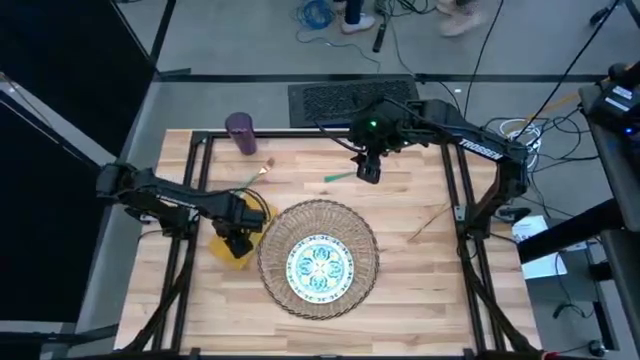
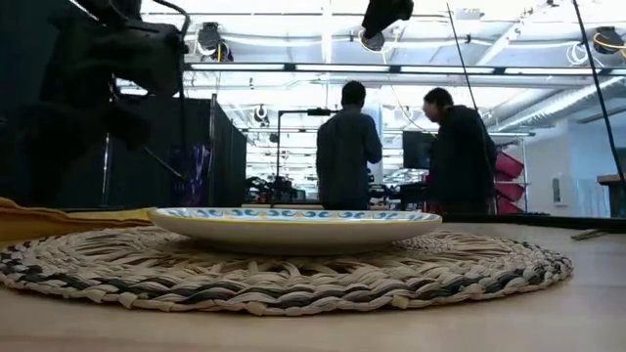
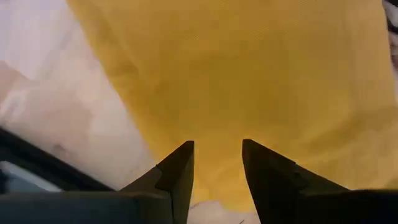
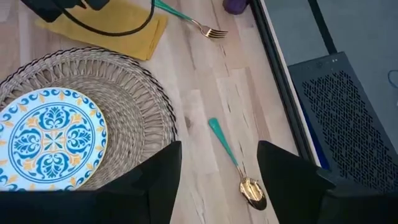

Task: Set table place
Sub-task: Fold the yellow table napkin

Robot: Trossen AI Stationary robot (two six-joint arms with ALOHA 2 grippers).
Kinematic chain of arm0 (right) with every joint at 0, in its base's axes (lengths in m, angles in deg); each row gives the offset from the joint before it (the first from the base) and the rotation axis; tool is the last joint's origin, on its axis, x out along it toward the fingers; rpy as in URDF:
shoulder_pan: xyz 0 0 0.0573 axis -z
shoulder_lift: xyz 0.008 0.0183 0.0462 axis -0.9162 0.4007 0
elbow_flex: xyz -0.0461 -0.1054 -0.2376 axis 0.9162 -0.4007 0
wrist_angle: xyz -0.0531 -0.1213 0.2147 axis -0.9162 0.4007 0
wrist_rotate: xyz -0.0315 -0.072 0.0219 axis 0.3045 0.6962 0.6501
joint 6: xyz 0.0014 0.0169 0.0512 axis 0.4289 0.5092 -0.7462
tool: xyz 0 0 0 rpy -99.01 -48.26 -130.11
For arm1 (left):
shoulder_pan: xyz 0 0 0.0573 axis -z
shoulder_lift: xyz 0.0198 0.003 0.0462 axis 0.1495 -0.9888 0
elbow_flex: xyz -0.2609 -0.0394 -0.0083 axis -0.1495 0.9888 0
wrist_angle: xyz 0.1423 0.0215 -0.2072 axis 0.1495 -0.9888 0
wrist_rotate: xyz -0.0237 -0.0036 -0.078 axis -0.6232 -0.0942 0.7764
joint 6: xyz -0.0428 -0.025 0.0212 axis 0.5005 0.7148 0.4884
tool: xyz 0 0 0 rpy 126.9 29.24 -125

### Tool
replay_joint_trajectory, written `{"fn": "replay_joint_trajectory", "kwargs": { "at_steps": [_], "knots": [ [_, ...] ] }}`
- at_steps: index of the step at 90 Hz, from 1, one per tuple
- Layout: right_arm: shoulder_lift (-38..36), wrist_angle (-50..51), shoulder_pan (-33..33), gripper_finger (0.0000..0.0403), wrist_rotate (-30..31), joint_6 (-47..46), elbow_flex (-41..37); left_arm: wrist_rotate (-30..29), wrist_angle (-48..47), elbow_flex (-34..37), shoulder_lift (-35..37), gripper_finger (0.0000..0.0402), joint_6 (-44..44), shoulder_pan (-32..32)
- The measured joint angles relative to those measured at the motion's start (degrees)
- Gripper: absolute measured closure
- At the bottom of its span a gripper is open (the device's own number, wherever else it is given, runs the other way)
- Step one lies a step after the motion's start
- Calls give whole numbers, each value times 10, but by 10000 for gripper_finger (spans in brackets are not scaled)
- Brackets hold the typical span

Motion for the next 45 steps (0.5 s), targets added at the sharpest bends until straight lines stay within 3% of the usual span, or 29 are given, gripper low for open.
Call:
{"fn": "replay_joint_trajectory", "kwargs": {
  "at_steps": [45],
  "knots": [
    [0,6,0,206,0,-7,0,18,76,62,1,279,22,3]
  ]
}}
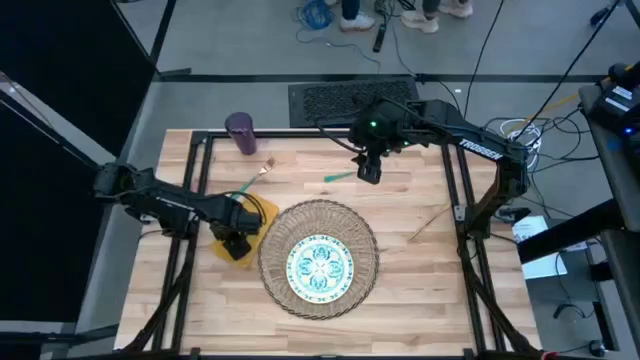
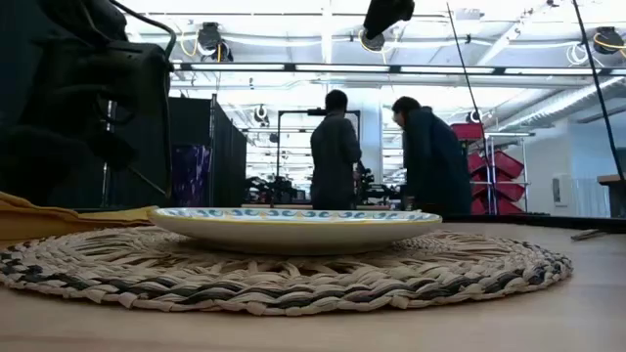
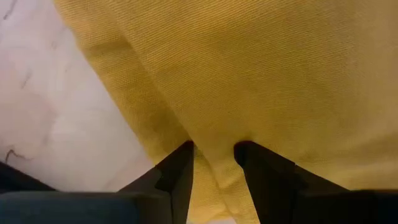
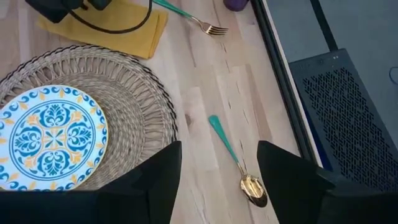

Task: Set table place
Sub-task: Fold the yellow table napkin

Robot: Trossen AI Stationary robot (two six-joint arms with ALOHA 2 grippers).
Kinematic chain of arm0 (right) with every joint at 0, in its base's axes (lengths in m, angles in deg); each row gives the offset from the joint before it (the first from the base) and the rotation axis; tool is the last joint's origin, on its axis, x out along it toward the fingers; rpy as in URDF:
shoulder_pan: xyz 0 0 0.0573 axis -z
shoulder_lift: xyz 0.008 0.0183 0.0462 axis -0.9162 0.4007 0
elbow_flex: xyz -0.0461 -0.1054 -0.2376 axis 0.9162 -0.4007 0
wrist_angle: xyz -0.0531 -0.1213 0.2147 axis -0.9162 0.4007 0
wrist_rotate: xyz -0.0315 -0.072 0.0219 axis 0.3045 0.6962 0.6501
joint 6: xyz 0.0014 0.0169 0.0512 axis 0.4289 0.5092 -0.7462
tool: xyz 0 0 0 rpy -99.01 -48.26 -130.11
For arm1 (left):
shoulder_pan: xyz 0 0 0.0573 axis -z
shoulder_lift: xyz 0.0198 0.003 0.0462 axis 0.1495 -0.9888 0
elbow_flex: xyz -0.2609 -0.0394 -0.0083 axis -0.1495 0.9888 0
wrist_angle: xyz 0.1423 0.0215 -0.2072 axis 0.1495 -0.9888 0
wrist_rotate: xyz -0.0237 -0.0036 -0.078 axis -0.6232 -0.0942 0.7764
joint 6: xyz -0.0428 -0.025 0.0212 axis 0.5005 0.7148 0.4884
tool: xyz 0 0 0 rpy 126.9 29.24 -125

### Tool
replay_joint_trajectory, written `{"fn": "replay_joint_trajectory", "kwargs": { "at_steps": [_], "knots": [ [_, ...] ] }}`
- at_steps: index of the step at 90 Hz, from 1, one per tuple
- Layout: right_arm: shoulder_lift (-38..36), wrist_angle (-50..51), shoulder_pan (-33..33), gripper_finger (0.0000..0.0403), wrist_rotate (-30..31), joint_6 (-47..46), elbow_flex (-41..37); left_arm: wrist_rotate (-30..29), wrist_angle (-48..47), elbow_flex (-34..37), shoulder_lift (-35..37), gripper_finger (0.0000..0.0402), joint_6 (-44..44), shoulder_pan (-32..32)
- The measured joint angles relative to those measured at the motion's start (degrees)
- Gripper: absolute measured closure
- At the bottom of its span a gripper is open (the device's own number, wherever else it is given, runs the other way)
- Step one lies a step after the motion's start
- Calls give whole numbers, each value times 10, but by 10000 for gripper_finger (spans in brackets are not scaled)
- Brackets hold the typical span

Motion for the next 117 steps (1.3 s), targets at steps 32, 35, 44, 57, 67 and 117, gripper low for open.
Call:
{"fn": "replay_joint_trajectory", "kwargs": {
  "at_steps": [32,35,44,57,67,117],
  "knots": [
    [0,-15,0,206,0,0,0,-19,-16,-21,4,392,-25,0],
    [0,-17,0,206,0,0,0,-20,-18,-23,4,395,-26,0],
    [0,-17,0,206,0,0,0,-21,-21,-31,4,400,-30,0],
    [0,-17,0,206,0,0,0,-21,-39,-46,4,401,-40,0],
    [0,-17,0,206,0,0,0,-23,-64,-56,4,401,-43,0],
    [0,-25,0,206,0,7,0,-55,-155,-83,9,401,-47,0]
  ]
}}
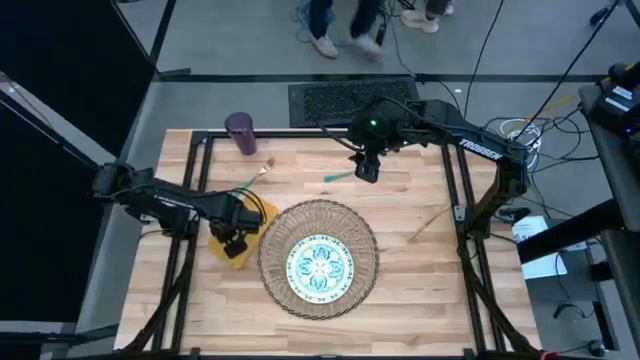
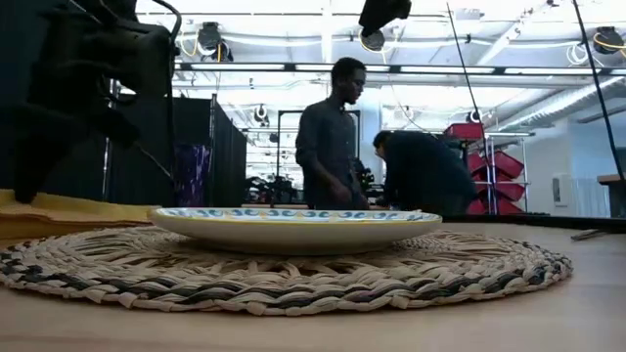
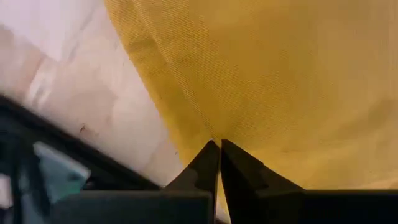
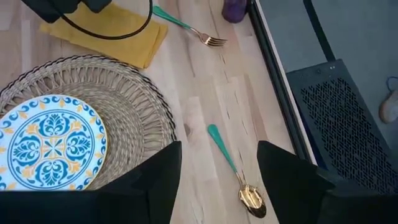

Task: Set table place
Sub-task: Fold the yellow table napkin

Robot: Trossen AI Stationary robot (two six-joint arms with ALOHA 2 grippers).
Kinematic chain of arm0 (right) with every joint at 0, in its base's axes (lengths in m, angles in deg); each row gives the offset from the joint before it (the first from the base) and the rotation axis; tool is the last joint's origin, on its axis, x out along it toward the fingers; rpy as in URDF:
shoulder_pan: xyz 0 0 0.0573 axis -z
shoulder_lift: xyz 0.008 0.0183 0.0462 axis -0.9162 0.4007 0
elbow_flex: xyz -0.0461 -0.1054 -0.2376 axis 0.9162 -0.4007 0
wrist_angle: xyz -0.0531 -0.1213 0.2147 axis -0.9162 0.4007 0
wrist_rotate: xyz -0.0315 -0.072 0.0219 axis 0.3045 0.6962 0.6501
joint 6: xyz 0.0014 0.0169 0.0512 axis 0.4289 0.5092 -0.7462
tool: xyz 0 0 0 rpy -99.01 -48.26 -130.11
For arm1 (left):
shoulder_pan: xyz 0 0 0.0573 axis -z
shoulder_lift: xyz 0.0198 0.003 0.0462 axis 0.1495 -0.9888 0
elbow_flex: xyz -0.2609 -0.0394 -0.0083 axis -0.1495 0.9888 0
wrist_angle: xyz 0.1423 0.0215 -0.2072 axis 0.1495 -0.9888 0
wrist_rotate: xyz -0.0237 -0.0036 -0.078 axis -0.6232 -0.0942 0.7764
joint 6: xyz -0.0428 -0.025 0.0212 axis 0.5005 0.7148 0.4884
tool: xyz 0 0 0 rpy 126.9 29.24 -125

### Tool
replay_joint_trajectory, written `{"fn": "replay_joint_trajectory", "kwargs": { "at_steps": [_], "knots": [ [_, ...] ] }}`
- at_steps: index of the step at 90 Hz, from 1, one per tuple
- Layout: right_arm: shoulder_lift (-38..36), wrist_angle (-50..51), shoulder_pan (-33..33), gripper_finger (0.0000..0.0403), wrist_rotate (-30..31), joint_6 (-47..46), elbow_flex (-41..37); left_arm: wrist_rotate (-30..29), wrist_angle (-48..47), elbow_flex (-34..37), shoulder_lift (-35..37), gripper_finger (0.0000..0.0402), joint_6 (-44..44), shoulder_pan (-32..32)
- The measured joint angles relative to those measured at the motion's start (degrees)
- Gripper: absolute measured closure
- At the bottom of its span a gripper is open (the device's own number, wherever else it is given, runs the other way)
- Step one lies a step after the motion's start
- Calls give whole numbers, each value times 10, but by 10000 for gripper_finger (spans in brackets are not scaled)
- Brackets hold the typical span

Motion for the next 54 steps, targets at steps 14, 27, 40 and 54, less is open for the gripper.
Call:
{"fn": "replay_joint_trajectory", "kwargs": {
  "at_steps": [14,27,40,54],
  "knots": [
    [0,-6,0,206,0,1,0,-39,-29,-35,11,401,-9,-4],
    [0,-5,0,206,0,1,0,-60,-49,-33,13,401,-13,-16],
    [0,-4,0,206,0,1,0,-75,-54,-33,13,401,-13,-25],
    [0,2,0,206,0,-2,0,-81,-51,-8,8,401,-11,-36]
  ]
}}
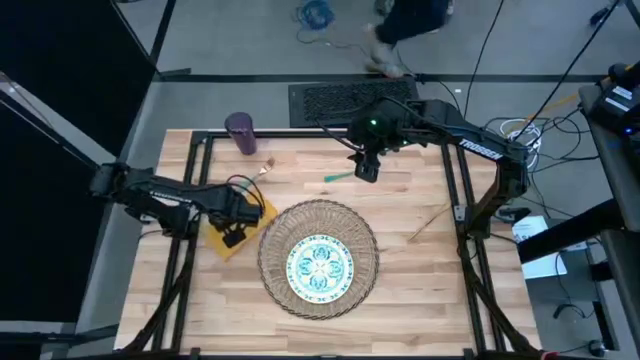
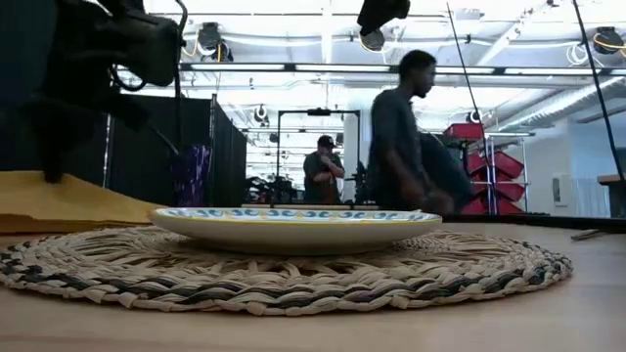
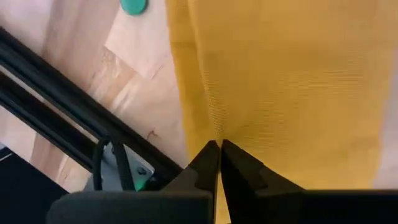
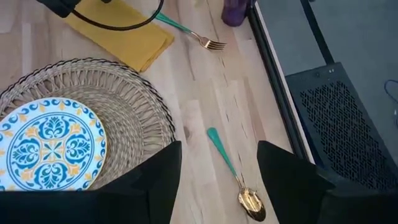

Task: Set table place
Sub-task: Fold the yellow table napkin

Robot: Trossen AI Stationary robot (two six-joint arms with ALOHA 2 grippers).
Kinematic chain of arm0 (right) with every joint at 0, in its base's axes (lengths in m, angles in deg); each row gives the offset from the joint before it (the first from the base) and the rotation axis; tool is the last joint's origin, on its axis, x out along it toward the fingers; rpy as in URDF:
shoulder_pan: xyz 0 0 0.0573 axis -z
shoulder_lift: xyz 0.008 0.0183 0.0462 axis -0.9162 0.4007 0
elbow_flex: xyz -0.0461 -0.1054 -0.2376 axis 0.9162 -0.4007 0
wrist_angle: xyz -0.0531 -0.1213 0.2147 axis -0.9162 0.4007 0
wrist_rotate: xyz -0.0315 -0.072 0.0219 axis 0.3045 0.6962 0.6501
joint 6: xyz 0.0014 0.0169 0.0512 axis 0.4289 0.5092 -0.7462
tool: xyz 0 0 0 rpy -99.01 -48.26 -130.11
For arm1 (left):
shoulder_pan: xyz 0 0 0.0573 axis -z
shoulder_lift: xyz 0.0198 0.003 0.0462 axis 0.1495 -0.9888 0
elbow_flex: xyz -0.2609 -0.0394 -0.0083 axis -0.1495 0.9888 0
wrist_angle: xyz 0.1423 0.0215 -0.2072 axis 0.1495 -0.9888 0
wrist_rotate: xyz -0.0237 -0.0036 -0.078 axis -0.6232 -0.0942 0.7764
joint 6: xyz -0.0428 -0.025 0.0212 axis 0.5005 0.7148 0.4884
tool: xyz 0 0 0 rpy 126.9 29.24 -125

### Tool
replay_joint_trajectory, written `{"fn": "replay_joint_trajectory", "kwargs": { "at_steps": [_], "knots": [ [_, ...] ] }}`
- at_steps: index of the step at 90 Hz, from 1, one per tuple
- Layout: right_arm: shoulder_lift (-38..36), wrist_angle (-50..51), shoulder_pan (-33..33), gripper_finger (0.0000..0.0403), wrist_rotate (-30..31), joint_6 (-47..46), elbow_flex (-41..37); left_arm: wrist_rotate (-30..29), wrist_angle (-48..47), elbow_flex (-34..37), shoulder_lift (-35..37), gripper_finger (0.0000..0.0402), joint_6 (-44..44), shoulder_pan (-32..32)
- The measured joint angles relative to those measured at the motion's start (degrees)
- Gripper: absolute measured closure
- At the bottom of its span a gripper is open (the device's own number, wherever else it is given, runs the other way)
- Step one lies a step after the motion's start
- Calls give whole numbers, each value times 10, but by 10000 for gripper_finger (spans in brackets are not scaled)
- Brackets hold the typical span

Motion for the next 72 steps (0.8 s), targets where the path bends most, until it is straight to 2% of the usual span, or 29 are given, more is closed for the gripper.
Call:
{"fn": "replay_joint_trajectory", "kwargs": {
  "at_steps": [21,40,61,72],
  "knots": [
    [0,6,-1,206,0,-7,-18,-15,51,56,-11,401,3,-10],
    [0,0,-1,206,0,-7,-43,-14,78,61,-11,399,-13,-10],
    [0,-1,-10,206,-2,-8,-52,-39,77,61,-11,353,-2,-10],
    [0,-1,-16,206,-2,-6,-52,-79,57,59,-11,329,21,-10]
  ]
}}
